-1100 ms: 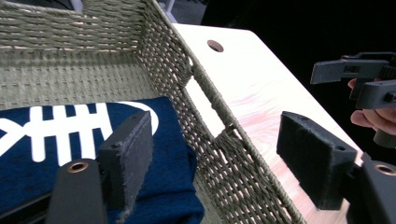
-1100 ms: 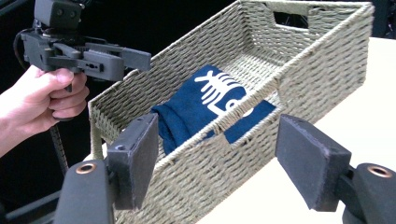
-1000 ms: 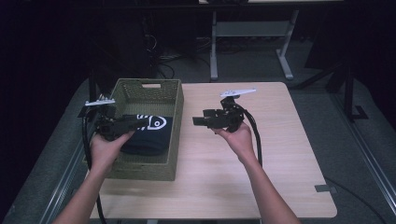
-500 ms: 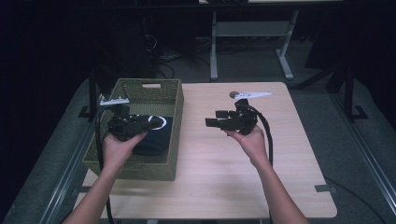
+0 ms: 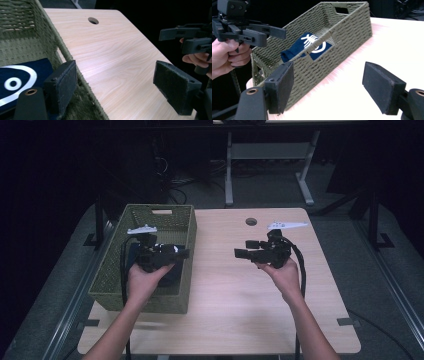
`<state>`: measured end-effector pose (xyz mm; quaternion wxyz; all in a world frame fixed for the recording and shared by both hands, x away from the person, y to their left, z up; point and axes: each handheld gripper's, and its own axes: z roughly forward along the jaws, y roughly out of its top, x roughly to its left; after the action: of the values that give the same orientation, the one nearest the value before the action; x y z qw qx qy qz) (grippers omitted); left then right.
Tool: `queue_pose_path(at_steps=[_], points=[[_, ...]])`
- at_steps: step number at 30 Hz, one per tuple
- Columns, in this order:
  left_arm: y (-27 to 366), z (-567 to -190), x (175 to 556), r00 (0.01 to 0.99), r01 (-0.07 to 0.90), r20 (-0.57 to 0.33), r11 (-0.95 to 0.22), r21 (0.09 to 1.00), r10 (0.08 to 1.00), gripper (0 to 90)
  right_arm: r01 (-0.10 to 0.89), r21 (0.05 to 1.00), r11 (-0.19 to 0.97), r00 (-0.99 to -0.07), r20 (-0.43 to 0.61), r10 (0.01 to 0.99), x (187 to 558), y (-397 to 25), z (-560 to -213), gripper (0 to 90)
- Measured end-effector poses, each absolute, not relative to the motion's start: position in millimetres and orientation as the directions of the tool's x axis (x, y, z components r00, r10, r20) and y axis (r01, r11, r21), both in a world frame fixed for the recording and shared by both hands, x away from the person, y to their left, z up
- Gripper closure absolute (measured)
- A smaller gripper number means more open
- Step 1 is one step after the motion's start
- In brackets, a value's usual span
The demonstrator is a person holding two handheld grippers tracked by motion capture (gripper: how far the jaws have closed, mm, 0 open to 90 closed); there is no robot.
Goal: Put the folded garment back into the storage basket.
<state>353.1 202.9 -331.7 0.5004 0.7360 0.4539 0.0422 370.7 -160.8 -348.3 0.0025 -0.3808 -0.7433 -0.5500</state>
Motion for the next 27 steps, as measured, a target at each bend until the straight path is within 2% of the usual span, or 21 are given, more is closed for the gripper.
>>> queue_pose_path(at_steps=[27], points=[[141,-330,345,0.657,0.586,-0.374,-0.131,0.8,0.655,18.9,0.595,0.801,0.073,-0.646,0.422,0.636,354,-216,-355,21.0]])
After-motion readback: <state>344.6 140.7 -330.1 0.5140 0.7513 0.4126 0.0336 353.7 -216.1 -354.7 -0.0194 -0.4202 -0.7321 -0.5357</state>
